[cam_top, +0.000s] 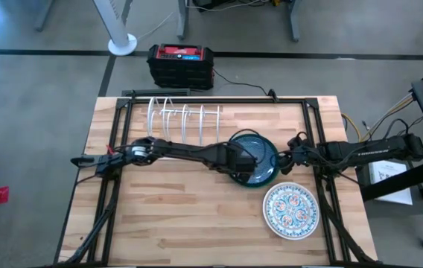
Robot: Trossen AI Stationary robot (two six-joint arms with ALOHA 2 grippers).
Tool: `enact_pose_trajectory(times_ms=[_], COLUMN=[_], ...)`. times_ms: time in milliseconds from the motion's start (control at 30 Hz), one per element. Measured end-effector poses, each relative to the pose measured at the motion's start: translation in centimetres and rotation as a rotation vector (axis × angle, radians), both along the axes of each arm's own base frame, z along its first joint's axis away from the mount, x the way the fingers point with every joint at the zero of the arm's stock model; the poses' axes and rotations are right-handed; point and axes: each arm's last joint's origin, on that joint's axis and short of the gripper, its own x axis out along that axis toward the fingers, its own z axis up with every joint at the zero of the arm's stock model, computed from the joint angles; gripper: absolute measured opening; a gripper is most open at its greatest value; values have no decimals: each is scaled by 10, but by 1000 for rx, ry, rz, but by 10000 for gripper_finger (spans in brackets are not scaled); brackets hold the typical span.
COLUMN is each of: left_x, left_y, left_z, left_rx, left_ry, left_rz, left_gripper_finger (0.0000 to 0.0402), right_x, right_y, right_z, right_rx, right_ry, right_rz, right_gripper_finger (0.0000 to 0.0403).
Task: Sort dishes
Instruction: Put the blue patterned plate in the dish rack
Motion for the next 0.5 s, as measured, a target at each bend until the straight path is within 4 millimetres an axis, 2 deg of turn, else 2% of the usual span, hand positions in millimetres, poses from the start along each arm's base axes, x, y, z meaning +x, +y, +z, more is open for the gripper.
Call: enact_pose_trajectory(times_ms=[233, 500], left_x=[2, -2], left_y=[1, 6], left_z=[-17, -20], left_rx=[-17, -39], left_ry=[39, 85], left_rz=[28, 73], left_gripper_finger=[100, 113], right_x=[-8, -9], right_y=[0, 1], right_z=[-1, 8], right_rx=[40, 82], right_ry=[85, 88], right_rz=[-23, -31], right_gripper_finger=[179, 176])
